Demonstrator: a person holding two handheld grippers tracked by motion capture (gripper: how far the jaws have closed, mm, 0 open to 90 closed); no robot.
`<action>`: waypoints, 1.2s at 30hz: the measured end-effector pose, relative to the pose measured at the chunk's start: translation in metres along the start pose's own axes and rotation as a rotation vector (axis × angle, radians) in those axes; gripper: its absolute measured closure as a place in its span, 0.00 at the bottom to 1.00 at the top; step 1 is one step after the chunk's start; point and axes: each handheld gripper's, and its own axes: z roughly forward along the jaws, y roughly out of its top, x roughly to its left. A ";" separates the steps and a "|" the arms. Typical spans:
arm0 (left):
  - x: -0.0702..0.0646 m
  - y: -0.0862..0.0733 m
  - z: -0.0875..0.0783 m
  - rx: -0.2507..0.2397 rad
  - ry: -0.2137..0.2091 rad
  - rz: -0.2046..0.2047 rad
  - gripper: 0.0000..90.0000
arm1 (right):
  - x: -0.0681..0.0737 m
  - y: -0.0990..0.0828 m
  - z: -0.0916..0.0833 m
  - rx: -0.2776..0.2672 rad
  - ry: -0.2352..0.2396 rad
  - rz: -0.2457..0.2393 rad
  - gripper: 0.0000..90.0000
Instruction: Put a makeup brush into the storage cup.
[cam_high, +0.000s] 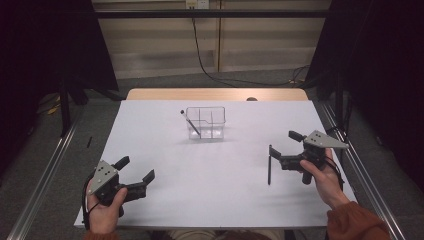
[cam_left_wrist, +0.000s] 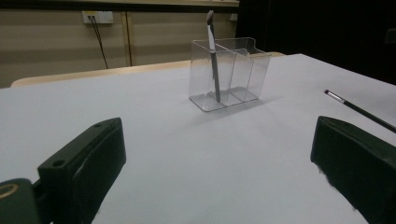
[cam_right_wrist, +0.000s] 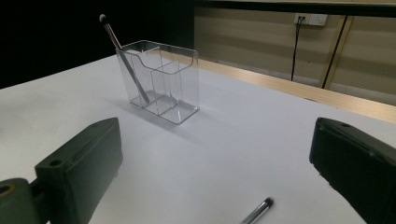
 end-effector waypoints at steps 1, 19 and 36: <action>0.000 -0.001 0.001 0.013 0.006 0.010 0.03 | -0.001 0.001 0.002 0.008 0.004 0.000 0.02; 0.005 0.000 0.005 0.046 -0.013 -0.004 0.03 | -0.006 0.018 0.032 0.235 0.046 0.007 0.04; 0.004 0.000 0.007 0.061 -0.031 0.024 0.03 | -0.014 0.011 0.054 0.673 0.103 0.064 0.07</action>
